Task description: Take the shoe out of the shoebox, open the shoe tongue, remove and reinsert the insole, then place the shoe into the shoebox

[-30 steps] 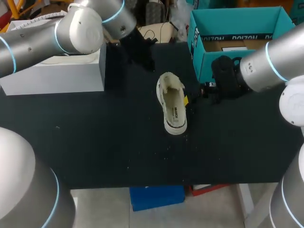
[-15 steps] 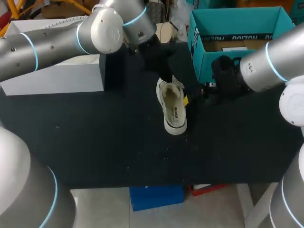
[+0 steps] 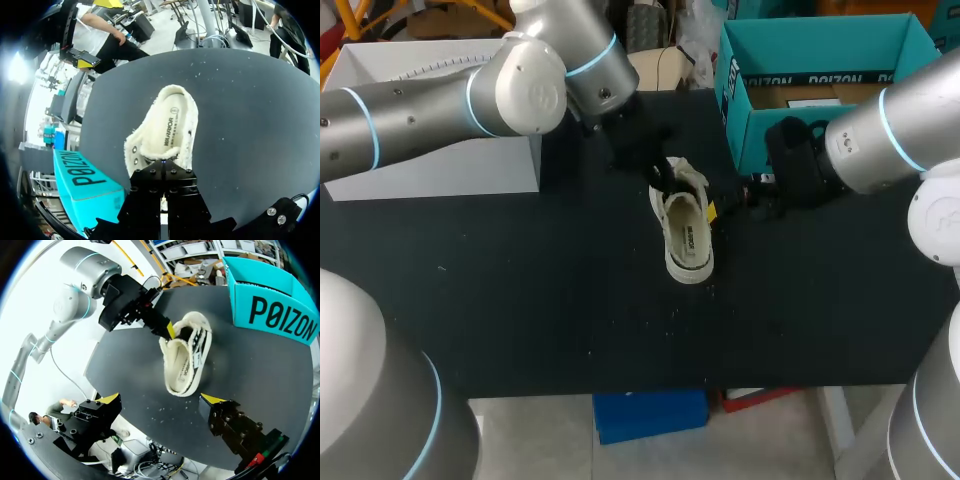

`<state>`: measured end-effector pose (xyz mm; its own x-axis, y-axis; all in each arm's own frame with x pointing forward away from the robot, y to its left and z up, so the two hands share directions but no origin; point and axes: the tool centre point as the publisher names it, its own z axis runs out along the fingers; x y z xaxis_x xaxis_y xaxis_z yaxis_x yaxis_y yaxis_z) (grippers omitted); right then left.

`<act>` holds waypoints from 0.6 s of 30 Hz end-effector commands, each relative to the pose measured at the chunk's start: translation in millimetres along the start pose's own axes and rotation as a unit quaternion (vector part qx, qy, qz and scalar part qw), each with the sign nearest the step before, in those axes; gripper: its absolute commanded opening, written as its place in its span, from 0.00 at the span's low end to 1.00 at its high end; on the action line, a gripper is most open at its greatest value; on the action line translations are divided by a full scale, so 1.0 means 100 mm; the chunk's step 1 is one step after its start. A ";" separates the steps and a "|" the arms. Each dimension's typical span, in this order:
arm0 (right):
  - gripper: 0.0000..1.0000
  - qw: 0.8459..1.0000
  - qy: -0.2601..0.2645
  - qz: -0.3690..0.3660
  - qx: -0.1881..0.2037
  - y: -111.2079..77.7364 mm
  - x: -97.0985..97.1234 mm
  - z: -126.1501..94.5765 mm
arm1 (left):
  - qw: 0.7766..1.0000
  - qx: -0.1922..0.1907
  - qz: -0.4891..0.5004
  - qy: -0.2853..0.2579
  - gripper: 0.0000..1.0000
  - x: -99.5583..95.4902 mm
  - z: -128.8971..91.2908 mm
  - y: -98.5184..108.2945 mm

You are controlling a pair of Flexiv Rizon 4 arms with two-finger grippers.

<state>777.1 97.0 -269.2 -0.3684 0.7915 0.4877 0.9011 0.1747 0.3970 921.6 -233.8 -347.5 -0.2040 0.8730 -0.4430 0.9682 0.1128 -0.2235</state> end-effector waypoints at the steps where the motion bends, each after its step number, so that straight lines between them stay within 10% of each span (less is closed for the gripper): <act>1: 1.00 1.000 -0.002 0.000 0.000 0.00 0.01 0.00 | 1.000 0.009 0.007 0.004 0.00 -0.02 0.09 -0.02; 8: 1.00 1.000 -0.002 0.000 0.000 0.00 0.01 0.00 | 0.999 0.041 -0.034 -0.004 0.00 0.07 -0.41 -0.33; 9: 1.00 1.000 -0.002 0.000 0.000 0.00 0.01 0.00 | 0.997 0.045 -0.057 -0.001 0.27 0.14 -0.49 -0.41; 10: 1.00 1.000 -0.002 0.000 0.000 0.00 0.01 0.00 | 0.996 0.044 -0.074 -0.003 0.80 0.20 -0.56 -0.47; 11: 1.00 1.000 -0.002 0.000 0.000 0.00 0.01 0.00 | 0.995 0.043 -0.085 -0.008 1.00 0.25 -0.62 -0.52; 18: 1.00 1.000 -0.002 0.000 0.000 0.00 0.01 0.00 | 0.985 0.002 -0.166 0.046 1.00 0.78 -0.89 -0.87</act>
<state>777.1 97.0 -269.2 -0.3683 0.7915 0.4877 0.9011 0.1747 0.3969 864.6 -164.7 -308.0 -0.4718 0.8443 -0.2540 0.8361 0.3370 -0.4329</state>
